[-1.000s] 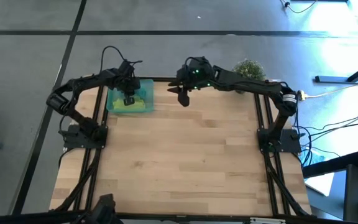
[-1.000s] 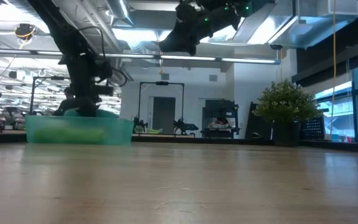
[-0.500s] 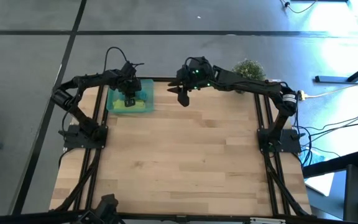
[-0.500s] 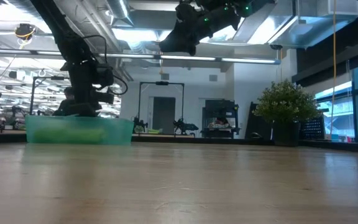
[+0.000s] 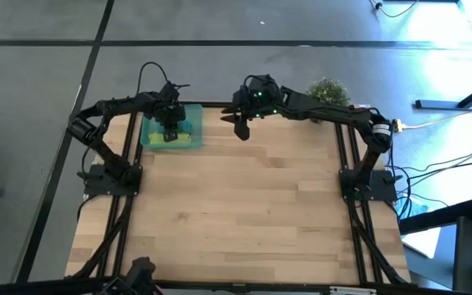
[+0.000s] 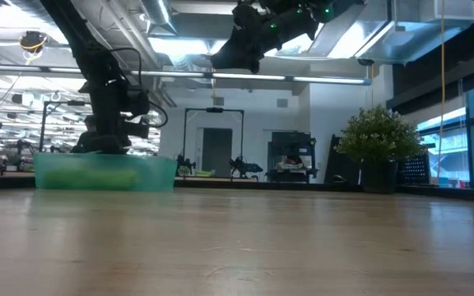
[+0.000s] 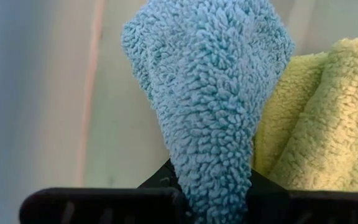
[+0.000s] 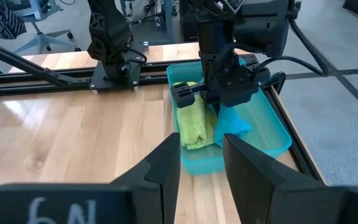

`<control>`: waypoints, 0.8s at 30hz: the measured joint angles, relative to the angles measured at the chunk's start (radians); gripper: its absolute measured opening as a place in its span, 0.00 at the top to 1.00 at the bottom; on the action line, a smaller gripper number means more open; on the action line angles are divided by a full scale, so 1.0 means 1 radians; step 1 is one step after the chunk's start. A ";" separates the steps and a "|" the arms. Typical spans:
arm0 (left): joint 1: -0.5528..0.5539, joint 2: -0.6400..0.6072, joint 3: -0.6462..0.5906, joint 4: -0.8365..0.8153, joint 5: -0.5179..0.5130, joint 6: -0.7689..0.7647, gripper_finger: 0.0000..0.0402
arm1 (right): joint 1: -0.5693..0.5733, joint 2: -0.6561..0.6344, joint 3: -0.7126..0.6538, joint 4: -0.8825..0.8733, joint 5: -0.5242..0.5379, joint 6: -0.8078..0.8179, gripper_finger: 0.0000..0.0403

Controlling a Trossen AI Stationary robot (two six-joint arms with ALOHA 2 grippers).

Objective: Roll microfiber towels into tight, uniform cylinder then place into a basket
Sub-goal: Put the blue microfiber cloth into the blue bin

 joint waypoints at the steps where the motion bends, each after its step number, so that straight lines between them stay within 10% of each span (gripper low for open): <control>1: 0.000 0.000 0.000 -0.004 0.005 0.000 0.94 | 0.000 0.000 0.000 0.000 0.000 0.000 0.70; 8: 0.000 0.000 0.000 -0.007 0.008 0.010 0.88 | 0.000 0.000 0.000 0.000 0.000 -0.001 0.70; 24: 0.000 -0.001 0.000 -0.010 0.004 0.031 0.20 | 0.000 0.000 0.000 0.000 0.000 -0.001 0.70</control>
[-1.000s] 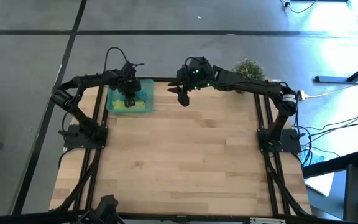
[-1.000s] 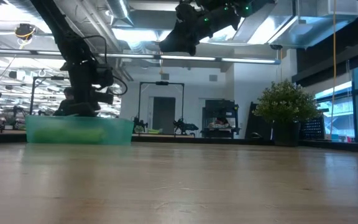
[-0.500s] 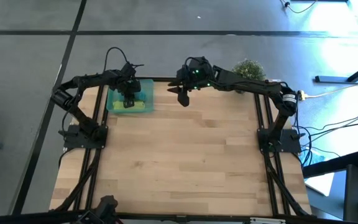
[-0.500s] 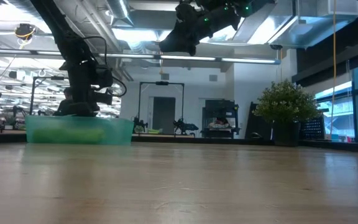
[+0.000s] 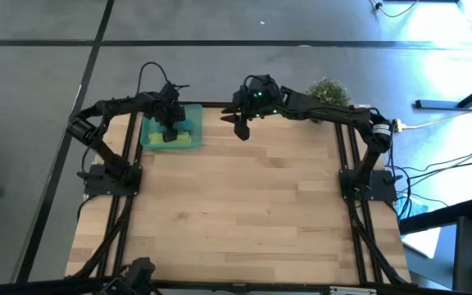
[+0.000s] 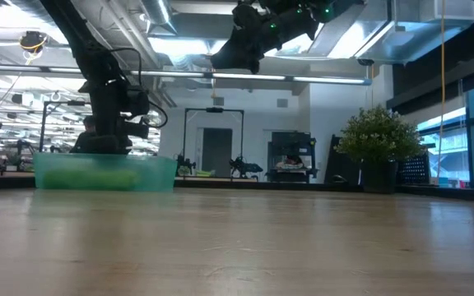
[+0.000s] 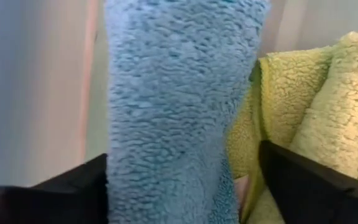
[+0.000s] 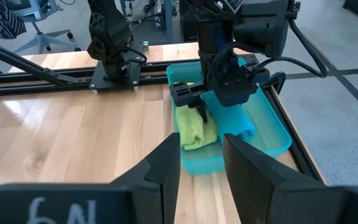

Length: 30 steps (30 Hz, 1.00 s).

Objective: Roll microfiber towels into tight, uniform cylinder then place into a basket
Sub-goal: Put the blue microfiber cloth into the blue bin, then return to Home Position

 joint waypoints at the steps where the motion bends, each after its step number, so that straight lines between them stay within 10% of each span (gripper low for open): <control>1: 0.000 0.000 0.000 0.000 0.000 0.000 0.16 | 0.000 0.000 0.000 0.000 0.000 0.000 0.70; 6: 0.000 0.000 0.034 -0.027 -0.017 -0.001 0.02 | 0.000 0.000 0.000 0.000 0.000 0.000 0.70; 20: -0.002 -0.013 0.313 -0.355 -0.061 -0.118 0.01 | 0.000 0.001 0.000 0.000 0.000 0.001 0.70; 30: -0.133 -0.347 0.352 -0.409 0.021 -0.324 0.02 | 0.000 0.001 0.000 0.000 0.000 0.001 0.70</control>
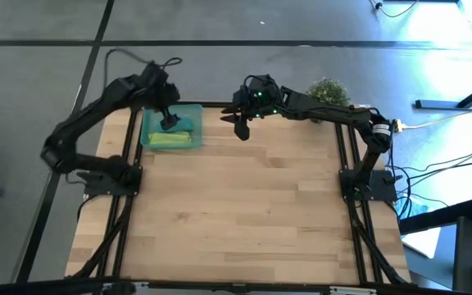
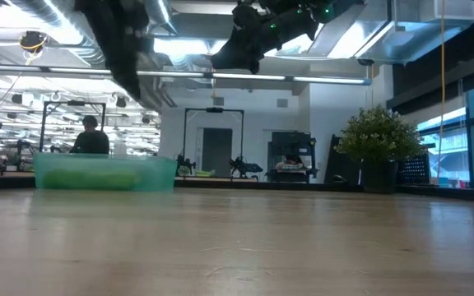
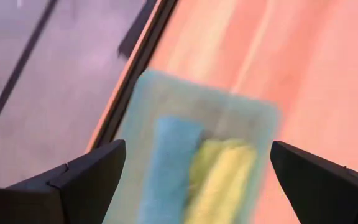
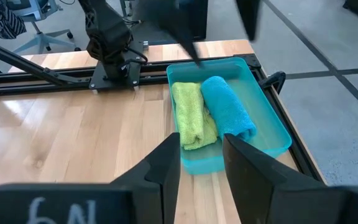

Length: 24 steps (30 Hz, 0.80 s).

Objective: Roll microfiber towels into tight, uniform cylinder then place into a basket
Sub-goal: Return to Home Position

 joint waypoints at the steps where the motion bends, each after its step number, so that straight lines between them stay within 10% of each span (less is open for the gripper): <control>1: -0.027 -0.042 -0.007 -0.001 0.011 -0.026 0.02 | 0.000 0.000 0.000 0.000 0.000 0.000 0.70; 12: -0.372 -0.431 -0.162 0.058 -0.015 -0.408 0.02 | 0.000 0.000 0.000 0.000 0.000 0.000 0.70; 24: -0.505 -0.715 -0.449 0.296 -0.043 -0.499 0.02 | 0.004 0.000 0.000 0.029 0.000 0.039 0.70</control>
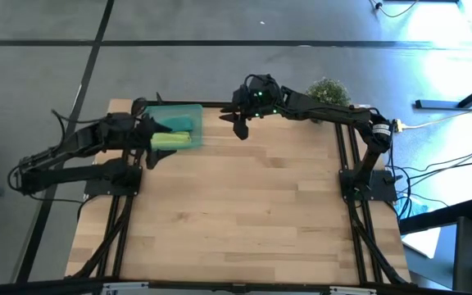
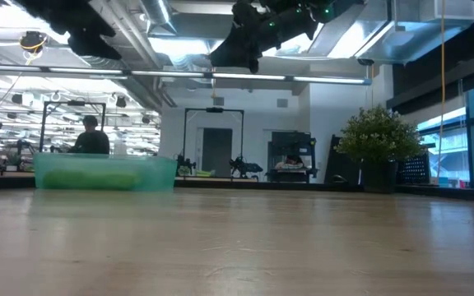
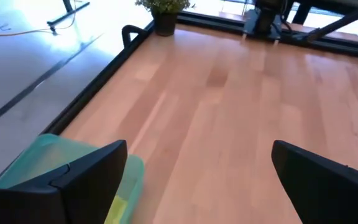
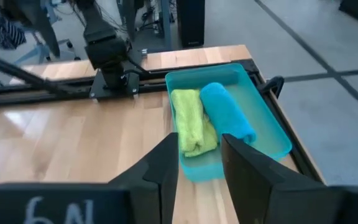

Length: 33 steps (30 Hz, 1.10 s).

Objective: Roll microfiber towels into tight, uniform cylinder then place into a basket
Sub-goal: Return to Home Position

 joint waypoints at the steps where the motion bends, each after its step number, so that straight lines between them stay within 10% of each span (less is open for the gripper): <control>1: 0.001 -0.015 -0.012 -0.002 -0.001 0.005 0.02 | 0.000 0.000 0.000 0.001 0.000 0.015 0.70; 10: 0.001 -0.205 -0.149 0.106 0.001 0.005 0.02 | 0.003 -0.002 0.049 0.030 -0.105 0.045 0.97; 23: 0.001 -0.521 -0.376 0.251 0.027 -0.103 0.02 | 0.008 -0.167 0.107 -0.188 -0.228 -0.163 0.99; 33: 0.002 -0.521 -0.422 0.367 0.074 -0.099 0.02 | 0.086 -0.423 0.038 -0.369 -0.148 -0.271 0.99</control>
